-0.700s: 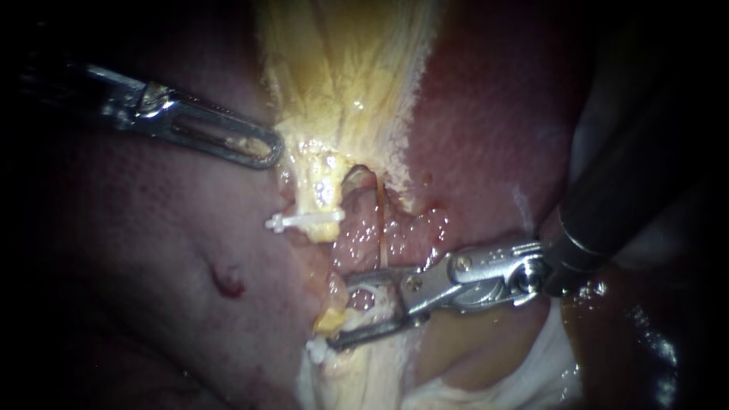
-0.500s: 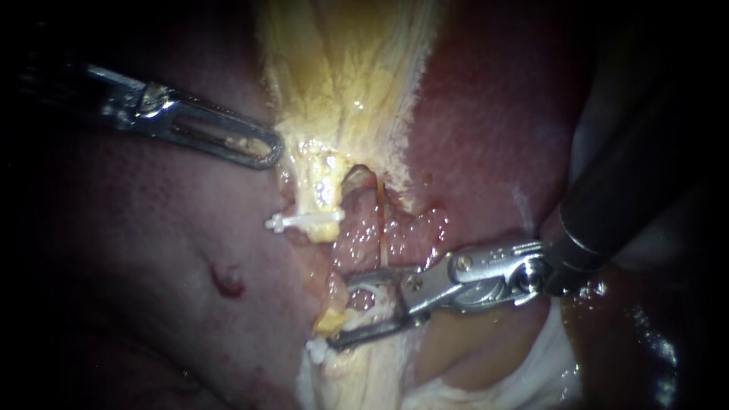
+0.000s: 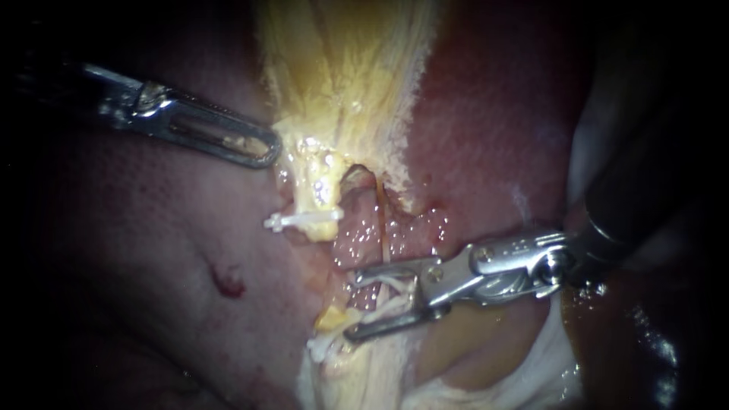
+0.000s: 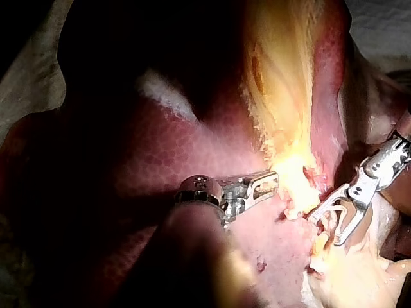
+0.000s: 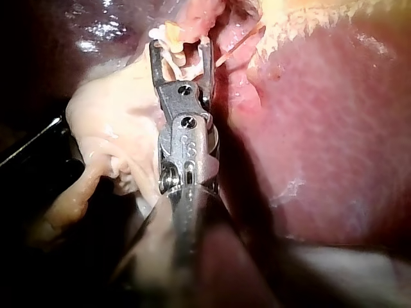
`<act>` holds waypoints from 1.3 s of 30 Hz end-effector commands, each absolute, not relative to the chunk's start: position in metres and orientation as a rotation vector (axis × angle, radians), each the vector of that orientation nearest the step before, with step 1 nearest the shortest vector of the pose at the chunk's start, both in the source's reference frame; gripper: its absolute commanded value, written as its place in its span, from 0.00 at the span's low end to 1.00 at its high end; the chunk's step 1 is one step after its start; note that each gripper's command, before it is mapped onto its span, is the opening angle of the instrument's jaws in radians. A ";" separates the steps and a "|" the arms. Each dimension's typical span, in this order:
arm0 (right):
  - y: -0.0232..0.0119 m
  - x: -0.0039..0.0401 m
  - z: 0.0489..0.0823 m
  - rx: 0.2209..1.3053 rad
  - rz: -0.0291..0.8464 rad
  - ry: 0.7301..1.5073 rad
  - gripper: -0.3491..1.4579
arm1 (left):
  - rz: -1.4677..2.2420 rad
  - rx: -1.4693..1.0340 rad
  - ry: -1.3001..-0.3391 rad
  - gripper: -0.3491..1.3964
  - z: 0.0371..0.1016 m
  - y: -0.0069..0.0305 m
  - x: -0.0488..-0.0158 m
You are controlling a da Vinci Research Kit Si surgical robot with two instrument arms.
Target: Clipping first clip right tube
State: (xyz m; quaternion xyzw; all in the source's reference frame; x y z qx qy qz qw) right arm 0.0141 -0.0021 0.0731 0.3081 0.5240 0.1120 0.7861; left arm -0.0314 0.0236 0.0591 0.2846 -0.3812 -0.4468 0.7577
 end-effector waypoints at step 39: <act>-0.0001 0.0123 0.0730 0.632 0.300 1.175 0.44 | -0.974 0.623 -0.830 0.00 0.0588 0.0236 -0.0312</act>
